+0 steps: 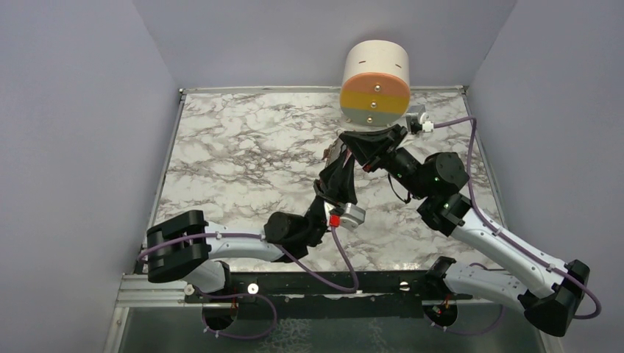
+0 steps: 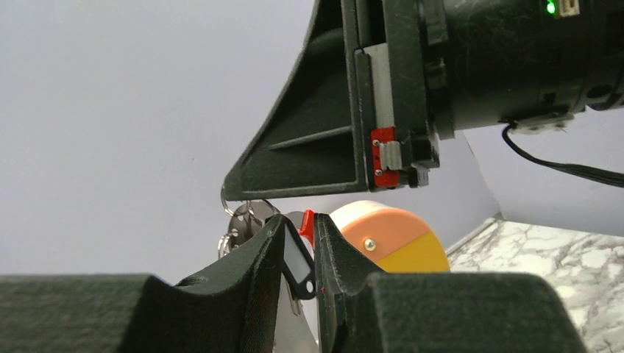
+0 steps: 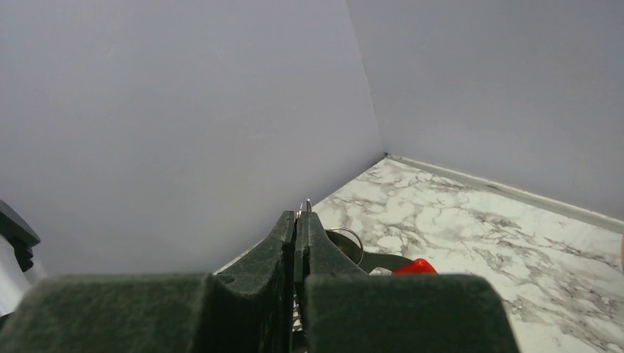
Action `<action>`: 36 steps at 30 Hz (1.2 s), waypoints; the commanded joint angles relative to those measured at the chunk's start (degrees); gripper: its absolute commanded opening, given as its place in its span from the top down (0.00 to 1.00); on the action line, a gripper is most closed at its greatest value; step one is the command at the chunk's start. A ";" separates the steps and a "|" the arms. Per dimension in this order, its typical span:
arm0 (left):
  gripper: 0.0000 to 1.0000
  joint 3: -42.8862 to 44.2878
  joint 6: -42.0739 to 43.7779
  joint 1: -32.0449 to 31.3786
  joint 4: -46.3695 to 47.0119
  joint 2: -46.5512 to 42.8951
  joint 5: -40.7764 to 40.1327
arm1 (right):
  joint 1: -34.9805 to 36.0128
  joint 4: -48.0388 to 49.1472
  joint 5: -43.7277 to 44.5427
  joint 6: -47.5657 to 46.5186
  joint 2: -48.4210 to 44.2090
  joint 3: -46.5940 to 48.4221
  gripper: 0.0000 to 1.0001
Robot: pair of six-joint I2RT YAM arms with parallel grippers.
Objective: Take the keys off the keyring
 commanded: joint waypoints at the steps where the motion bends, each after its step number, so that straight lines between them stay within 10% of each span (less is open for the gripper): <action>1: 0.77 3.00 1.18 -0.13 2.49 -1.15 -1.40 | 0.52 2.06 -0.36 -0.76 -1.54 0.46 0.98; 12: 0.79 5.05 -5.18 1.59 -12.35 -7.81 1.21 | 0.60 3.21 -0.43 -0.91 -0.96 0.45 0.98; 36: 0.81 2.43 -13.64 1.59 -13.67 -8.55 3.21 | 0.69 3.53 0.45 -1.86 -1.25 0.94 0.98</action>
